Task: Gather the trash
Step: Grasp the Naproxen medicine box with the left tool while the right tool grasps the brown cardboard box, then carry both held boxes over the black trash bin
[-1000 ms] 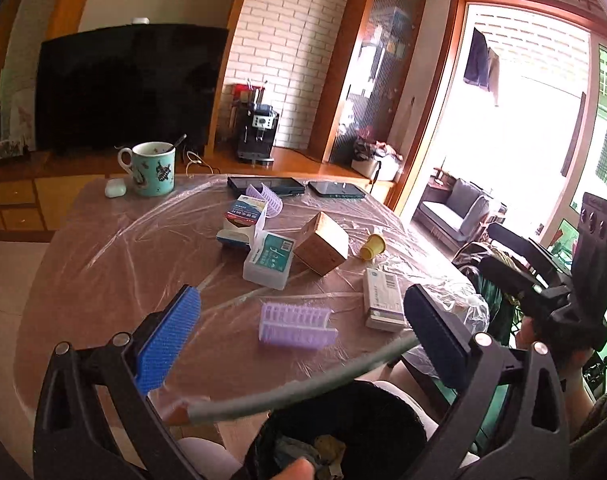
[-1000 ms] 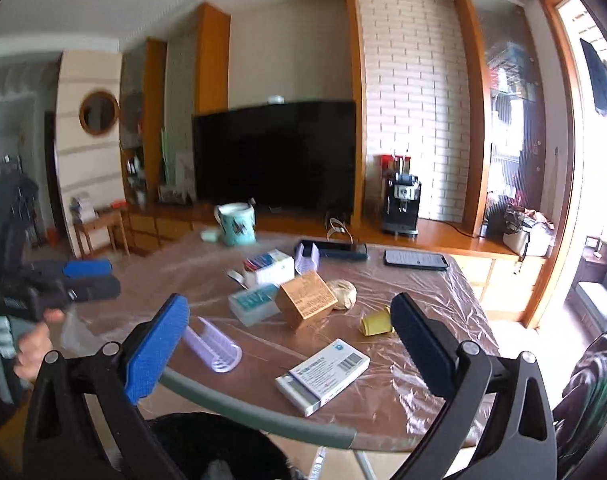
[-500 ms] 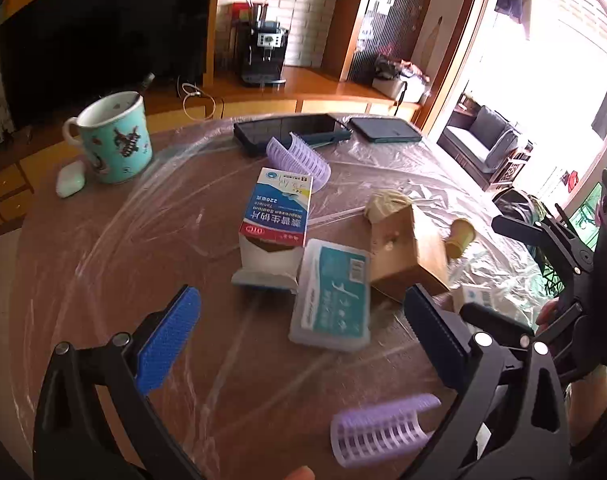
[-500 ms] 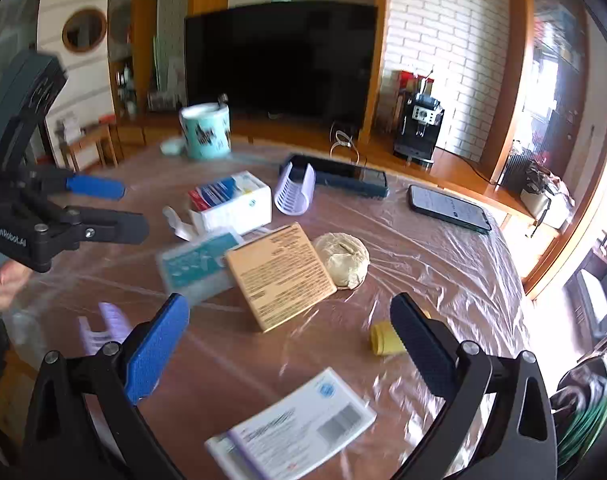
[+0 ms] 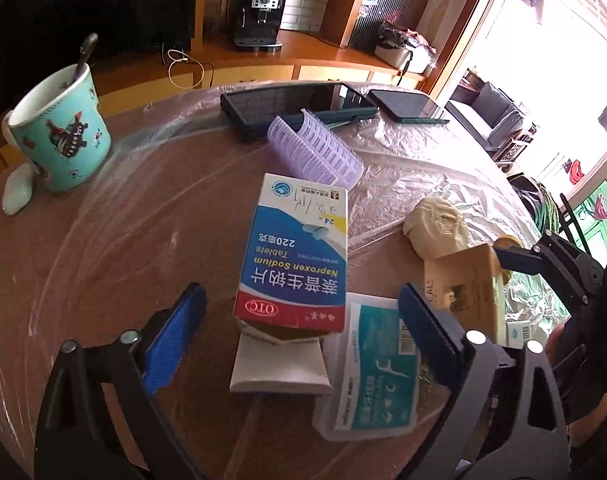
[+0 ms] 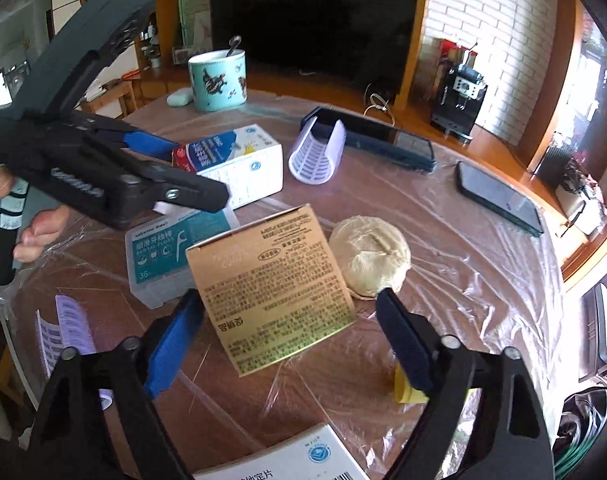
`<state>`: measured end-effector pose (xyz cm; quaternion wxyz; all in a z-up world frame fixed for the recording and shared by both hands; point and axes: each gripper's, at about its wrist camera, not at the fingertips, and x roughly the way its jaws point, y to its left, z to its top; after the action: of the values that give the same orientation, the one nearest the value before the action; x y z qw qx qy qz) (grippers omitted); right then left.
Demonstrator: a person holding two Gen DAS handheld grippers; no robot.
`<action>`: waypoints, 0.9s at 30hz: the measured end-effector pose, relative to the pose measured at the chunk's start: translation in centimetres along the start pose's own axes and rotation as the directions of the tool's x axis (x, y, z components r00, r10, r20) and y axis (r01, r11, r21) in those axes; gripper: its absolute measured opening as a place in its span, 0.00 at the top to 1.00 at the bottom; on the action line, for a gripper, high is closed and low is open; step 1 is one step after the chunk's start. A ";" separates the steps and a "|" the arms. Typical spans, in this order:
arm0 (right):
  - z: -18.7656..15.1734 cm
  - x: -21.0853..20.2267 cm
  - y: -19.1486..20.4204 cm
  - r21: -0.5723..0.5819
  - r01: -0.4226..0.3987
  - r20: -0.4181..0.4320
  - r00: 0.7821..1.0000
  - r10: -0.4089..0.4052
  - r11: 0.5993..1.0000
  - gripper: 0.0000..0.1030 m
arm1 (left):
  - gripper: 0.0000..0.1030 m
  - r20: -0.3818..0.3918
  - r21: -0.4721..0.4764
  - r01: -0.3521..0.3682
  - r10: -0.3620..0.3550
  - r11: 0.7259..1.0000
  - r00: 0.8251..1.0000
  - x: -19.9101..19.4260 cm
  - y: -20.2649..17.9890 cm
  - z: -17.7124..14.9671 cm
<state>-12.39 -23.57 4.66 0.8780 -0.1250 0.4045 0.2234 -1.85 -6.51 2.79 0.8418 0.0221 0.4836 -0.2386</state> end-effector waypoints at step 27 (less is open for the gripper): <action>-0.5 -2.6 -1.4 0.170 -0.138 0.082 0.989 0.126 0.976 0.43 | 0.55 0.110 -0.058 -0.041 0.047 0.997 0.993 -3.4 1.0 -0.3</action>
<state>-13.51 -25.75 6.37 0.8824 -0.0123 0.3988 0.2493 -3.06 -4.25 5.27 0.8729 -0.0042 0.4416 -0.2073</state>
